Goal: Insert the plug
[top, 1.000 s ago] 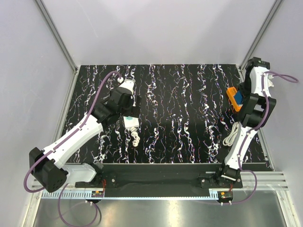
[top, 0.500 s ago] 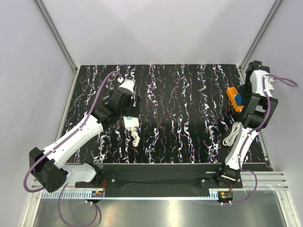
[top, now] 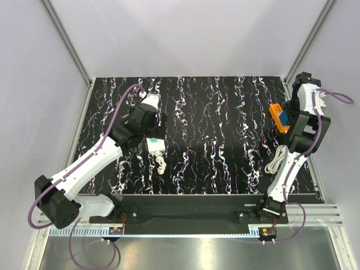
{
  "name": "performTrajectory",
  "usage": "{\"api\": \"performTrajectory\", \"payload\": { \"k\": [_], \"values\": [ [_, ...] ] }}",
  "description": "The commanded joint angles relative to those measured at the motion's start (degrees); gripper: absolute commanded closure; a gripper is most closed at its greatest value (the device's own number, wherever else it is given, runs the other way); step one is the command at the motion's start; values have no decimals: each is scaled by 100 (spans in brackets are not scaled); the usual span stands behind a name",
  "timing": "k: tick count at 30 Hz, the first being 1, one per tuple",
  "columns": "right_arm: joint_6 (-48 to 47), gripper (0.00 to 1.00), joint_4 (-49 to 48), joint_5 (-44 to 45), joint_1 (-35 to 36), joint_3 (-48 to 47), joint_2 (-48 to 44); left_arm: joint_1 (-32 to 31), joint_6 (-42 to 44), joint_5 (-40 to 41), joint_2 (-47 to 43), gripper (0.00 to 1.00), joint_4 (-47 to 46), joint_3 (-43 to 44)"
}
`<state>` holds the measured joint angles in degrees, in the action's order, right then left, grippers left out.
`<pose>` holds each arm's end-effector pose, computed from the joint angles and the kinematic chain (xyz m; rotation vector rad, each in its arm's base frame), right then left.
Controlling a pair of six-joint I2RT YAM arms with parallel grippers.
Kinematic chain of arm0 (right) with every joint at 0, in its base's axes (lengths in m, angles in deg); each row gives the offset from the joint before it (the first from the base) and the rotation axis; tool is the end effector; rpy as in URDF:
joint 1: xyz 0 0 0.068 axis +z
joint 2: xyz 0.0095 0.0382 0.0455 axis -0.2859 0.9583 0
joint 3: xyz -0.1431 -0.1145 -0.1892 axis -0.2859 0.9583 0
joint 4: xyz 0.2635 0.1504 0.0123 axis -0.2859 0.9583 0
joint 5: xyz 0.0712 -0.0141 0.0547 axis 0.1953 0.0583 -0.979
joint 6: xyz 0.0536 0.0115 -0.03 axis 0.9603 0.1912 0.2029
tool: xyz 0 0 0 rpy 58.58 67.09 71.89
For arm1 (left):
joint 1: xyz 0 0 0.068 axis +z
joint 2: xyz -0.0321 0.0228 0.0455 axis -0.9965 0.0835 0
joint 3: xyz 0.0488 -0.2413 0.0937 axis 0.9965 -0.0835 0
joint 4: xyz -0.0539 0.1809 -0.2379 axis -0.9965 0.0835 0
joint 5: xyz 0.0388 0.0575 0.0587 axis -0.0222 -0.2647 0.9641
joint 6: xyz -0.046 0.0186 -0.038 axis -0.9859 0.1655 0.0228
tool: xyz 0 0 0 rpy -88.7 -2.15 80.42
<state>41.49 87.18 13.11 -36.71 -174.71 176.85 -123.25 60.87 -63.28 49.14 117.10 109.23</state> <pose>0.4650 -0.1861 0.1966 1.8515 2.1169 -0.3216 0.2617 -0.1822 0.3089 0.2378 2.2233 -0.0718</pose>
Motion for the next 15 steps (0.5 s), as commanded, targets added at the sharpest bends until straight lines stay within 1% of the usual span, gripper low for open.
{"api": "performTrajectory", "payload": {
  "k": [1, 6, 15],
  "values": [
    [-107, 100, 288, 134, -100, -63, -194, -28, 81, 184, -36, 1, -129, 207],
    [-248, 100, 359, 160, -100, -213, -203, -28, 81, 184, -62, 1, -129, 207],
    [-503, 100, 315, 125, -100, -134, -72, -28, 89, 210, -89, 1, -138, 190]
  ]
}}
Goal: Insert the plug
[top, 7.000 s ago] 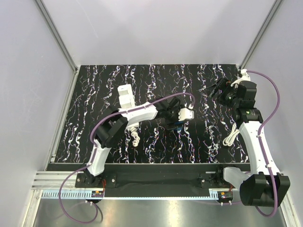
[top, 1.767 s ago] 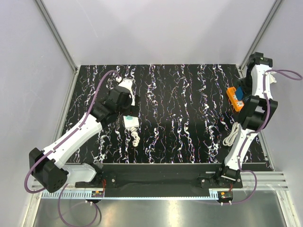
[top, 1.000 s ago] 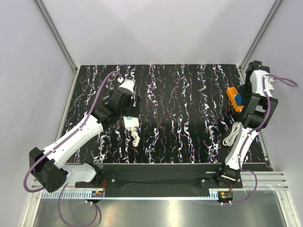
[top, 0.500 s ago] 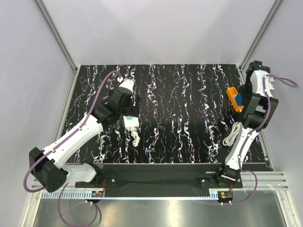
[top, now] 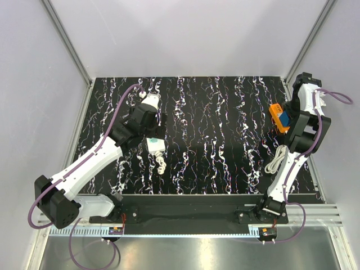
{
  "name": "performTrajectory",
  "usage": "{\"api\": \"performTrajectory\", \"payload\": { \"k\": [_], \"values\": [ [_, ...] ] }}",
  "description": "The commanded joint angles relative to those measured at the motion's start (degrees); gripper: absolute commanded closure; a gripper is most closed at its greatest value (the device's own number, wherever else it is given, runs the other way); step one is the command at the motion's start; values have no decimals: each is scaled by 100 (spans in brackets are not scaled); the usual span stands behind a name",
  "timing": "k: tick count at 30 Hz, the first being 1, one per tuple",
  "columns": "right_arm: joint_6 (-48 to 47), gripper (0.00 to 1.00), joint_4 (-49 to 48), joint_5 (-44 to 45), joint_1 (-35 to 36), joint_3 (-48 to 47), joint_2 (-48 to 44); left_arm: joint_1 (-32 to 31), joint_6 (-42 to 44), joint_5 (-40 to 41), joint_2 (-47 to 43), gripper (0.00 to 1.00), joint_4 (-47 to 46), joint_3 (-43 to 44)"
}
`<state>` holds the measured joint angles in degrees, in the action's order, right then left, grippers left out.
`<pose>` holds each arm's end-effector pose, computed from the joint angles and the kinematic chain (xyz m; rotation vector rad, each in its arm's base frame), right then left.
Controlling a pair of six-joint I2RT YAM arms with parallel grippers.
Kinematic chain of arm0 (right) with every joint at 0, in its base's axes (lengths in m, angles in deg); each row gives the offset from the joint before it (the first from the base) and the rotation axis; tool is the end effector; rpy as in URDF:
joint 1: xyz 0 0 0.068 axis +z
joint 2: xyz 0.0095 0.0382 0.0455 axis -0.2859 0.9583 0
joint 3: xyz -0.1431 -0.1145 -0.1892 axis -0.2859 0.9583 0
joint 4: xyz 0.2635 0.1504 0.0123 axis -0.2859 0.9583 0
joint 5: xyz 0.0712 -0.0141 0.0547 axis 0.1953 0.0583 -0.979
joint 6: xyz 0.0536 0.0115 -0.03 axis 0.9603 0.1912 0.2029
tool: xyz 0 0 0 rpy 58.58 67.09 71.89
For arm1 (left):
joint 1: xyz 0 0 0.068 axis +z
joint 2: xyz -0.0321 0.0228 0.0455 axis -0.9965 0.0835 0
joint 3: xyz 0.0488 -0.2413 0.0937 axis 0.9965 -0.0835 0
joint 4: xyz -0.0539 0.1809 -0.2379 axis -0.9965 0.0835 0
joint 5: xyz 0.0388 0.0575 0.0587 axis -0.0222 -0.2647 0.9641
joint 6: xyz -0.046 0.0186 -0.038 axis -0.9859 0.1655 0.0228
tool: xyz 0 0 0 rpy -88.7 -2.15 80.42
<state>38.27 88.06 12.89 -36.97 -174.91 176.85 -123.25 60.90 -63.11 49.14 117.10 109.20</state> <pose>0.4629 -0.1875 0.1973 1.8049 2.1797 -0.3371 0.2617 -0.1821 0.3087 0.2370 2.2229 -0.0681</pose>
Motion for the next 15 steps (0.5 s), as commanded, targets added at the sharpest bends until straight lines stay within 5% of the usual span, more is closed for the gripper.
{"api": "performTrajectory", "payload": {
  "k": [1, 15],
  "values": [
    [-208, 100, 219, 190, -65, -105, -45, -28, 87, 202, -80, 1, -138, 192],
    [-200, 100, -387, 340, -38, 703, -133, -28, 105, 228, -80, 1, -129, 192]
  ]
}}
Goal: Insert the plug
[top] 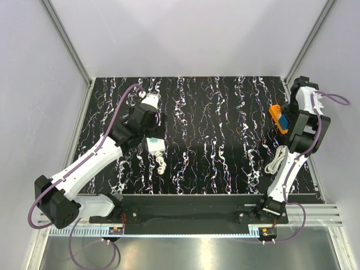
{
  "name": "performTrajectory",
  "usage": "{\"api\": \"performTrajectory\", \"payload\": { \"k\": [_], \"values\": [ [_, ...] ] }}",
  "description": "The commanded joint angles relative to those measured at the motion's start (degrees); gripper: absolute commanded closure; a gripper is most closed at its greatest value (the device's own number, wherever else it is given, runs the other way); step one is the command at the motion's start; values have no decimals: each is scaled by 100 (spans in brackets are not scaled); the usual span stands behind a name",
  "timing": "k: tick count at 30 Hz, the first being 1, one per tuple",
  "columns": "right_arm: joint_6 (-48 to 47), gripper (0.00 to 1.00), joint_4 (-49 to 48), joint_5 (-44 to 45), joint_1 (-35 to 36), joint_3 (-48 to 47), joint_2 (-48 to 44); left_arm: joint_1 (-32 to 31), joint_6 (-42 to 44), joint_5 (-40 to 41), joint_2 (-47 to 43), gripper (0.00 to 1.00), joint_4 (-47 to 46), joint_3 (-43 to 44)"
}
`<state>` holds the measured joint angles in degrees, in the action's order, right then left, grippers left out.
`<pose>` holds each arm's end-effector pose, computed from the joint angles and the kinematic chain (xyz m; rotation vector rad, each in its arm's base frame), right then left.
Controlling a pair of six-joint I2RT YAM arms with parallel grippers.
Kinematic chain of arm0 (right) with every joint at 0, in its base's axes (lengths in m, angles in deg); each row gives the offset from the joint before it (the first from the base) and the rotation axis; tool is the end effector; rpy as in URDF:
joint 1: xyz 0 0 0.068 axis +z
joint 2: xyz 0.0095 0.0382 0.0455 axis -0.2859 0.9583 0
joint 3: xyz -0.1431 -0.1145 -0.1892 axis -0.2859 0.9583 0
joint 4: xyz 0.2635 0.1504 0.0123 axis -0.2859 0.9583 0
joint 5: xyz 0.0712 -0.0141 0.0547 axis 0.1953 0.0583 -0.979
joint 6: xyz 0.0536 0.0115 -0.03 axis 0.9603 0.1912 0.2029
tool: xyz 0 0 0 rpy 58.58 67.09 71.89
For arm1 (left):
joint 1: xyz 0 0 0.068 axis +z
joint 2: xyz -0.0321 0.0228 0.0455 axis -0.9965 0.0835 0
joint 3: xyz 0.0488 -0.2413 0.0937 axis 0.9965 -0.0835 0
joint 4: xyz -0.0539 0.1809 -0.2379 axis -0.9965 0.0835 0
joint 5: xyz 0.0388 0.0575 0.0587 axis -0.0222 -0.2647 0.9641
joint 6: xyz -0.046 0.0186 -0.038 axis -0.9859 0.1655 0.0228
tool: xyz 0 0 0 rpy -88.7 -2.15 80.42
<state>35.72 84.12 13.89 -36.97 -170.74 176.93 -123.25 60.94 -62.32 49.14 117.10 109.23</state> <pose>0.4617 -0.1879 0.1753 1.7577 2.2194 -0.3730 0.2620 -0.1815 0.3091 0.2300 2.2184 -0.0536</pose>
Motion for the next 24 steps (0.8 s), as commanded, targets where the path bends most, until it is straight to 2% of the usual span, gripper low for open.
{"api": "performTrajectory", "payload": {
  "k": [1, 13, 19, 20, 21, 22, 24],
  "values": [
    [100, 100, -11, 248, -30, 303, -133, -28, 92, 149, -71, 1, -138, 190],
    [540, 100, -240, 126, -21, 910, -63, -28, 109, 220, -45, 1, -129, 181],
    [329, 100, -231, 64, -21, 665, 34, -28, 127, 272, -36, 1, -138, 181],
    [172, 92, -240, 12, -21, 551, 25, -28, 135, 290, -27, 1, -138, 172],
    [84, 73, -214, -111, -21, 263, 25, -28, 127, 316, -27, 1, -129, 163],
    [22, 33, -153, -121, -21, 60, -9, -28, 127, 316, -36, 1, -138, 172],
    [-49, 16, 127, -86, -21, -615, -62, -28, 135, 308, -36, 1, -146, 172]
  ]
}}
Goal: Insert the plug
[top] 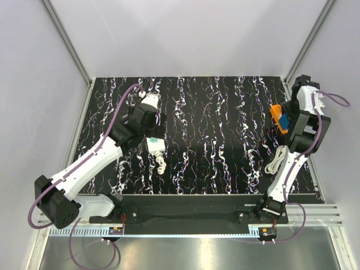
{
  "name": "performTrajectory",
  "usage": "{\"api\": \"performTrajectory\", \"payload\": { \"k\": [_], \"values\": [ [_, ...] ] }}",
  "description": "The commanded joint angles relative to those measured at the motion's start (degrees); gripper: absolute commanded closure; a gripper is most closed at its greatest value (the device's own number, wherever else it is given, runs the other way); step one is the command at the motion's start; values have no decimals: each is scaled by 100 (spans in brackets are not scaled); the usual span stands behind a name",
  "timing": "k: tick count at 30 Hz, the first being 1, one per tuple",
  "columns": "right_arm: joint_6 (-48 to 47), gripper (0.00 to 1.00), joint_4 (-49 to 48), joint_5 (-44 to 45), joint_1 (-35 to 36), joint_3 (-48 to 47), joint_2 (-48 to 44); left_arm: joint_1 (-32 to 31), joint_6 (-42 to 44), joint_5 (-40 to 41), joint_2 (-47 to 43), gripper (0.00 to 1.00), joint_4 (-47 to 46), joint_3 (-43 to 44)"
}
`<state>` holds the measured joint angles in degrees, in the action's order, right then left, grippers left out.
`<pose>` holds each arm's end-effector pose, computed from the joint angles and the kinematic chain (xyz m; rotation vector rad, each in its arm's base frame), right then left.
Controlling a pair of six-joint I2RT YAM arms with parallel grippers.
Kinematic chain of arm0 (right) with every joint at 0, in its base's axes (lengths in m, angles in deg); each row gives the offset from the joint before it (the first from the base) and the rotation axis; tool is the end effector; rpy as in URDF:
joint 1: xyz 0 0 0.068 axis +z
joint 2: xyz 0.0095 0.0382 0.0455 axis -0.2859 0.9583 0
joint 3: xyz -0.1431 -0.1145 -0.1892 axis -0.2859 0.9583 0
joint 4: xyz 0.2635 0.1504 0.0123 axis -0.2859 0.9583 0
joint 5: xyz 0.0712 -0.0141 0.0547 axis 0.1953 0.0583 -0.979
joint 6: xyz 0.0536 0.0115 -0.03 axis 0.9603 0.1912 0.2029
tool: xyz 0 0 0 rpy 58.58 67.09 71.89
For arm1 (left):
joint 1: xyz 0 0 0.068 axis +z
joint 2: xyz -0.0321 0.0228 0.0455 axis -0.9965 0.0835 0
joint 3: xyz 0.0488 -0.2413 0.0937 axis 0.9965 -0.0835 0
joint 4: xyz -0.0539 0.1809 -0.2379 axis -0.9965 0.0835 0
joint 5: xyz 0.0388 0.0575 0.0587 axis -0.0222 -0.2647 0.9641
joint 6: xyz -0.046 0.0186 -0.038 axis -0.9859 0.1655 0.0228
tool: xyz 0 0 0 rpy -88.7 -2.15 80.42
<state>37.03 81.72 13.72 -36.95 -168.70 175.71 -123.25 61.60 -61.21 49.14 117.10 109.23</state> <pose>0.4605 -0.1871 0.1751 1.7715 2.1761 -0.3489 0.2623 -0.1807 0.3093 0.2321 2.2113 -0.0272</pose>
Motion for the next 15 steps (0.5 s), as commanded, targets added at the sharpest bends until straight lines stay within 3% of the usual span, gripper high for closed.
{"api": "performTrajectory", "payload": {
  "k": [1, 6, 9, 11, 15],
  "values": [
    [-241, 5, 456, -94, -23, -1049, -1, -28, 79, 205, -36, 1, -129, 189],
    [-452, 0, 1246, -366, -14, -2419, -125, -28, 96, 336, -89, 1, -138, 198],
    [-655, 0, 1659, -507, -5, -2633, -344, -28, 114, 346, -89, 1, -147, 172],
    [-751, 0, 1758, -630, 3, -2380, -756, -28, 149, 311, -98, 1, -138, 190],
    [-1067, 0, 820, -1411, 82, -98, -2082, -28, 263, -111, -141, 1, -190, 198]
  ]
}}
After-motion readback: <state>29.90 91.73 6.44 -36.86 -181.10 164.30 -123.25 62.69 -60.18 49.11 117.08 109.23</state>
